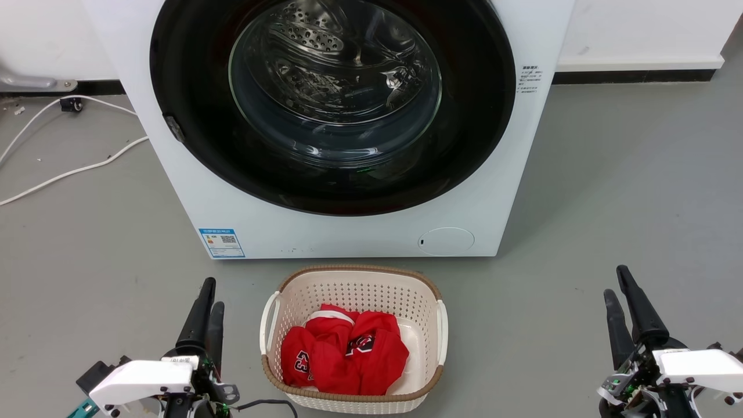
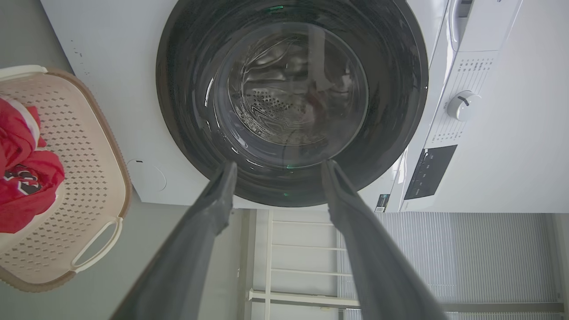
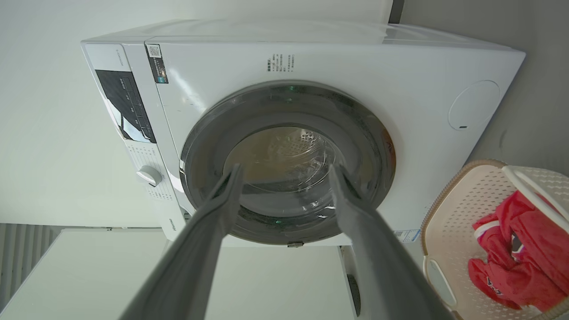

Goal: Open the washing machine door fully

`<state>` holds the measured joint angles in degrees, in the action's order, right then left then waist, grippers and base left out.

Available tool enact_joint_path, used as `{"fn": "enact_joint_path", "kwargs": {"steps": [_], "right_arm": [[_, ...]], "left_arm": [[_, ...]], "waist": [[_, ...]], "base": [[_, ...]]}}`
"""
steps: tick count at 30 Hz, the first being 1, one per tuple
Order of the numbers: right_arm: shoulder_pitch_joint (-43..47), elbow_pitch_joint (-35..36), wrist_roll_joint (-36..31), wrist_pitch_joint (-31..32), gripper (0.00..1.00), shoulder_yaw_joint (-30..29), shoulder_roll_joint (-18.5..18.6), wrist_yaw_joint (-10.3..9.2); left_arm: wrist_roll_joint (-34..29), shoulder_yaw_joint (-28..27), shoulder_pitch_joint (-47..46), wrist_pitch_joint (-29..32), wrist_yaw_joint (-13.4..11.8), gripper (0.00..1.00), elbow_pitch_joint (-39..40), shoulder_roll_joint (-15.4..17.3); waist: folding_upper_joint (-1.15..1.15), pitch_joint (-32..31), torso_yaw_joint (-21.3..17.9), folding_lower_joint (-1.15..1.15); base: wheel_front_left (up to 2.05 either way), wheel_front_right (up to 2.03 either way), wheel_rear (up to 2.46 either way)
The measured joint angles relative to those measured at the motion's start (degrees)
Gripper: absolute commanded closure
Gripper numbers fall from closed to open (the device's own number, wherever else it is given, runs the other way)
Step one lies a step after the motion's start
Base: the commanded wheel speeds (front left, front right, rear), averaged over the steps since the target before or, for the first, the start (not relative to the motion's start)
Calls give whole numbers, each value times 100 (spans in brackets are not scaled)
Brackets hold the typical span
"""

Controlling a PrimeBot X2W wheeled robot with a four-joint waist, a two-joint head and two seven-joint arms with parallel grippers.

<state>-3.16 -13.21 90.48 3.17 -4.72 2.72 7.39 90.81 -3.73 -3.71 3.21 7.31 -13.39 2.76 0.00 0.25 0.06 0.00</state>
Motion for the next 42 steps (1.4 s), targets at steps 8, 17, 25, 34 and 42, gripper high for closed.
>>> {"fn": "enact_joint_path", "kwargs": {"steps": [8,17,25,34,42], "right_arm": [[25,232,-767,-211,0,86,-1,0],[25,543,-2326,-414,0,140,0,0],[90,783,-3455,-597,0,165,0,0],[112,921,-4492,-771,0,221,0,0],[180,1034,-5292,-920,0,257,0,0]], "left_arm": [[-672,9,-5,-216,0,0,348,23],[-1807,57,-17,-415,0,0,697,31],[-2843,116,-16,-602,0,0,838,37],[-3900,170,-15,-779,1,0,878,79],[-4702,181,-9,-916,1,0,921,80]], "waist": [[0,11,16,0],[0,34,42,0],[0,42,63,0],[0,41,82,0],[0,31,99,0]], "base": [[0,0,0],[0,0,0],[0,0,0],[0,0,0],[0,0,0]]}}
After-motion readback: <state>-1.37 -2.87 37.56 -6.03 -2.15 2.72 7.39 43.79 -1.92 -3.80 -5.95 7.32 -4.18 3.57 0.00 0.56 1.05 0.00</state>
